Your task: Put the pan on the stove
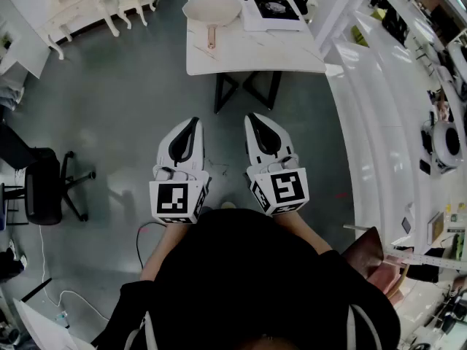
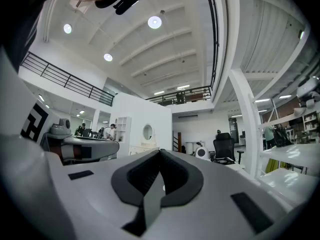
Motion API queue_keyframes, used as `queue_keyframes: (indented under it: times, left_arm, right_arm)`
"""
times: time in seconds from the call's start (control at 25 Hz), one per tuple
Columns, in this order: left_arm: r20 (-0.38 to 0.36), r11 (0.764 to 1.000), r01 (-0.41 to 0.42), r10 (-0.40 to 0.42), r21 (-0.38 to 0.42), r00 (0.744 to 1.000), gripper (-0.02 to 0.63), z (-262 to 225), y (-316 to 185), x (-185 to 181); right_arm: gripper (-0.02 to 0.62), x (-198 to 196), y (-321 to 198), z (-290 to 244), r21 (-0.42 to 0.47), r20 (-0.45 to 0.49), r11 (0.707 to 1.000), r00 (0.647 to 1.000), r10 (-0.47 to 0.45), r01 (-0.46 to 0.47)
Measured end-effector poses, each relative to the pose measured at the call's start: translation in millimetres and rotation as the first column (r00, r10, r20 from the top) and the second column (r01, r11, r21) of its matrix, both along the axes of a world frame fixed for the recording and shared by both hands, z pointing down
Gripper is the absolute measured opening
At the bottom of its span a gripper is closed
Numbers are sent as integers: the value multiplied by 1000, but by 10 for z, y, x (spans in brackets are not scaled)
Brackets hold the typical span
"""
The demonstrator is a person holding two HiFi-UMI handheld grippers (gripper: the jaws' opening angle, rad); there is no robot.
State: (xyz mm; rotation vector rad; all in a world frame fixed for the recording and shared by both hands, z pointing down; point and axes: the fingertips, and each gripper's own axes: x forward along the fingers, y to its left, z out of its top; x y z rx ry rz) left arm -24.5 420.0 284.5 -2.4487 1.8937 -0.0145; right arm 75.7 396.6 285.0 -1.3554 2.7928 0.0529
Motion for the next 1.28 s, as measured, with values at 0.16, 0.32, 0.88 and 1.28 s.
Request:
queue_keyframes:
  times: [0.16, 0.32, 0.88, 1.28]
  left_arm:
    - [0, 1000, 8, -8, -8, 1000, 6, 20, -26, 40]
    - [-12, 1000, 5, -5, -20, 1000, 6, 47, -51, 47]
    - [-46, 998, -42, 39, -50, 998, 126, 192, -650, -142]
    - [-66, 993, -94, 89, -78, 994, 126, 271, -1769, -551]
  right_arm:
    - [20, 41, -18, 20, -6, 7, 1000, 1000, -9, 9]
    - [21, 69, -54, 26, -17, 43, 1000, 999, -10, 10]
    - [25, -204, -576, 148, -27, 45, 999, 998, -46, 47]
    - [32, -591, -1657, 207, -55, 27, 998, 999, 18, -16]
